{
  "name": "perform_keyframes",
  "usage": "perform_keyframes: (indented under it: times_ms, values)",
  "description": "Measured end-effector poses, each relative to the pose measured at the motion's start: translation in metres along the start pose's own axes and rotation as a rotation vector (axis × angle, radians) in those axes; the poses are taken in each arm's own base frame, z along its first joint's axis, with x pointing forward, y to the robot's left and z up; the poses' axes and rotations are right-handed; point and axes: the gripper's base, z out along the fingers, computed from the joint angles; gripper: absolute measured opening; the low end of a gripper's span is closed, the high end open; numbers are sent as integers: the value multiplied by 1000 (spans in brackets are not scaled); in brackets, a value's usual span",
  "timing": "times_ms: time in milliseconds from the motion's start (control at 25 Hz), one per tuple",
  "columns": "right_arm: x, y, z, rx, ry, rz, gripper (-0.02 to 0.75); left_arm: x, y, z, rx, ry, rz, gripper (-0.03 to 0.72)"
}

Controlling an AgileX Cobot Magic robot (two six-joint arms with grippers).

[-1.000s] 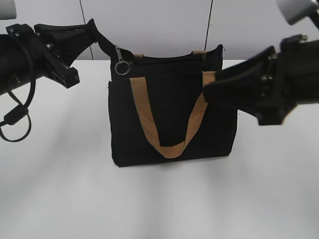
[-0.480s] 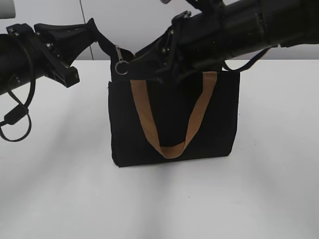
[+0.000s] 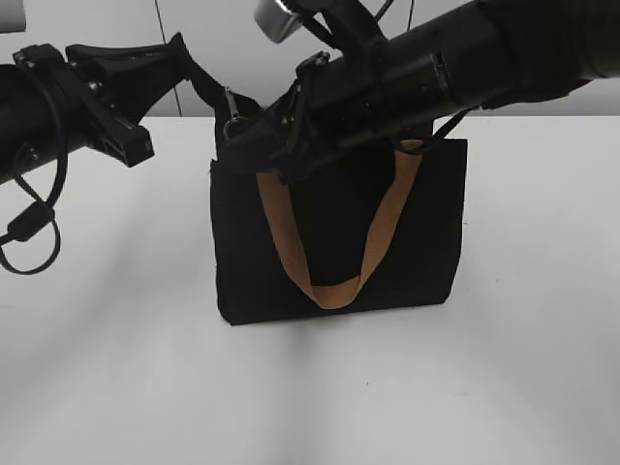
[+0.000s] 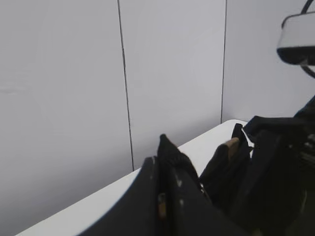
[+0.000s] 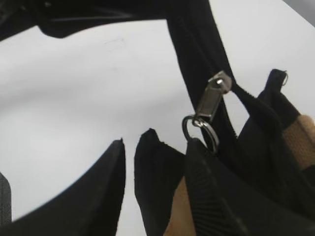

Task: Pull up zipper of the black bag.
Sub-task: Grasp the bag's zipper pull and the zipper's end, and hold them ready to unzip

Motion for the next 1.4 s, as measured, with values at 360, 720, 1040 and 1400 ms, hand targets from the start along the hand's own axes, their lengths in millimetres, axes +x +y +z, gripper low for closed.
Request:
perform_keyframes:
  times_ms: [360,720,1040,1400]
  values:
    - [4,-10,6,77,-8,54,320,0,0,0,5,-2,-6,4]
    - [3,-12,7,95,-25,91,304,0,-1,0,11,-1,-2,4]
    - [3,-13,7,104,-26,95,50,1,-1,0,9,6,-2,4]
    - [0,-14,3,136,-34,108,2,10,2,-1,-23,114,-10,4]
